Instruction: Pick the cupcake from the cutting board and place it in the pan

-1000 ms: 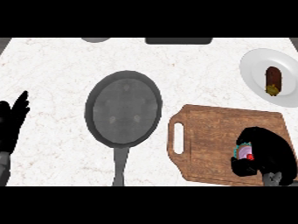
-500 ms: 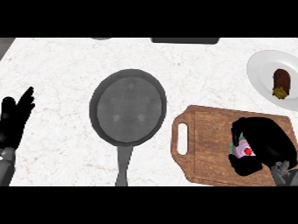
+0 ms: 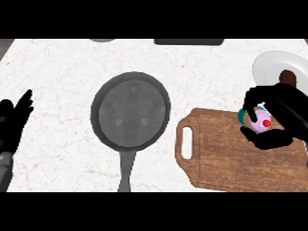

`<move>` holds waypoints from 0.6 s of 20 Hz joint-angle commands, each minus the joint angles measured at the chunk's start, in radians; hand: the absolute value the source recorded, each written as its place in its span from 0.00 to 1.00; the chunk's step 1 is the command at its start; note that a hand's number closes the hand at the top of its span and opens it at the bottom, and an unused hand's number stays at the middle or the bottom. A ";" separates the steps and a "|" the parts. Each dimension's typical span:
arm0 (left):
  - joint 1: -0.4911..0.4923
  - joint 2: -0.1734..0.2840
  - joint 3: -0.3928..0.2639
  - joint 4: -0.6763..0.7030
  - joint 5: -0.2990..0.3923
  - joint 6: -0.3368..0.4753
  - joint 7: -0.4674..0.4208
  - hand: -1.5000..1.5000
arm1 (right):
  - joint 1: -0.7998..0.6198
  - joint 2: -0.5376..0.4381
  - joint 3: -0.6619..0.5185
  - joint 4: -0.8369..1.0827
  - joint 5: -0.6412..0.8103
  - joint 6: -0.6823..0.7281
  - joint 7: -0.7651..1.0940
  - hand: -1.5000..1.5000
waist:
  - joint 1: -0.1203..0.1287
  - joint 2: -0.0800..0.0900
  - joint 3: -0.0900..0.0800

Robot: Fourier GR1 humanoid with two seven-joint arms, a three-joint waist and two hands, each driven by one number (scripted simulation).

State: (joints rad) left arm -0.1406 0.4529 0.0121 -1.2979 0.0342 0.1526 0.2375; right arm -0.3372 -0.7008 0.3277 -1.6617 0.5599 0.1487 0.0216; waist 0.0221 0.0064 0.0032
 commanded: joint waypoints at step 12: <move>-0.029 -0.043 0.034 0.060 -0.054 0.012 -0.018 0.50 | -0.284 0.345 -0.031 0.136 -0.048 0.012 -0.014 1.00 | -0.013 -0.004 -0.004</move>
State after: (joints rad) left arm -0.1354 0.4252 0.0361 -1.2875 0.0022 0.1502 0.2323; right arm -0.5436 -0.4719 0.2646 -1.5821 0.4919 0.1556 -0.0575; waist 0.0102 0.0010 -0.0001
